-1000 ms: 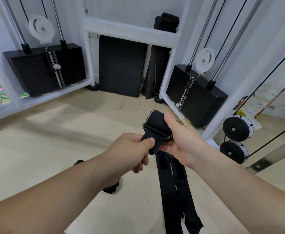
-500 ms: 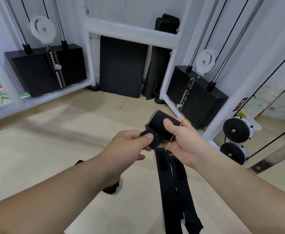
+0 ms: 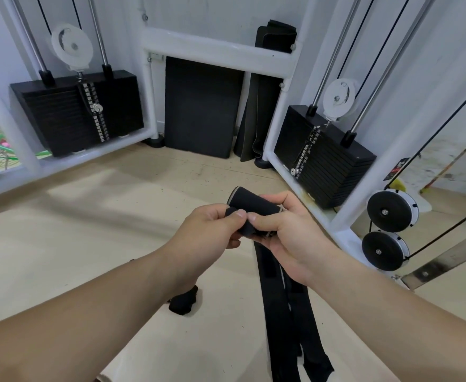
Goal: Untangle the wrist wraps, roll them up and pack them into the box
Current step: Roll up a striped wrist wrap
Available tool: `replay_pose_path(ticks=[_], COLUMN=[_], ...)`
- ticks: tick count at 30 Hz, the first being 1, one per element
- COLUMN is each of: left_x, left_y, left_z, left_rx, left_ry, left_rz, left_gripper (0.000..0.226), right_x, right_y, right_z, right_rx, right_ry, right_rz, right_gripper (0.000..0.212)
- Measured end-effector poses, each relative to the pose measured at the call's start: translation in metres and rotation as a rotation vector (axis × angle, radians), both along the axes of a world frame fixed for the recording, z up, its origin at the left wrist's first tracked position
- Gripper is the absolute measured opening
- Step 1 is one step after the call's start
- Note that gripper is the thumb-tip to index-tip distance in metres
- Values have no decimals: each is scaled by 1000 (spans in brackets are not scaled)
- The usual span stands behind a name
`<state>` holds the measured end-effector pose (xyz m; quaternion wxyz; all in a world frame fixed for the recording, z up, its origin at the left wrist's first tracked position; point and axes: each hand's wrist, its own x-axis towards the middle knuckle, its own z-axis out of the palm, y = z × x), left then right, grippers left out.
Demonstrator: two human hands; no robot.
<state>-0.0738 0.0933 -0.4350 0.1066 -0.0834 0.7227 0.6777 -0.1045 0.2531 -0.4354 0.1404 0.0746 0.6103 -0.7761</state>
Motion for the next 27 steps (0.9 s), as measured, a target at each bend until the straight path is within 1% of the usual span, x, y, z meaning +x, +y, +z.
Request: replay_pose_path(ticks=[4,7,9,12,13,15,17,19,23,25,27], left_x=[-1,-1,1,5,6,8,11,13,17,17,17], left_y=[-3,-5,-6,-6,-6,-5,-3,-1,4,4,3], left_z=[-1,1,3,8,9,10,11,10,7,6,6], left_rx=[12,-15,-85,-121,-122,-118,-96,-81,-39,-29,-35], left_ry=[-18,-13,20,72,77,80,77,76,74,74,86], left_rz=[49,70,86,100,95,81,67,38,-79,-137,-160], left_gripper=[24,23,20,8,7,7,8,14,40,51,55], right_x=[-1,-3,-7,-11,-10,-6,-4,-7,-10,-10,-8], right_y=[-2,0,8,20,22,22,22,22,21,21,19], right_z=[2,-1,-3,-3,-1,1,0,-4,-6,-5,-3], right_rx=[-24,71,52,-38,-28,8,34,42,116,150,177], right_ry=[3,-22,-78,-152,-147,-129,-107,-97,-97,-93,-90], right_rz=[53,83,139,282,337,387,359,302,163,98,65], right_gripper=[11,13,19,52,51,39,38,41,54,56,58])
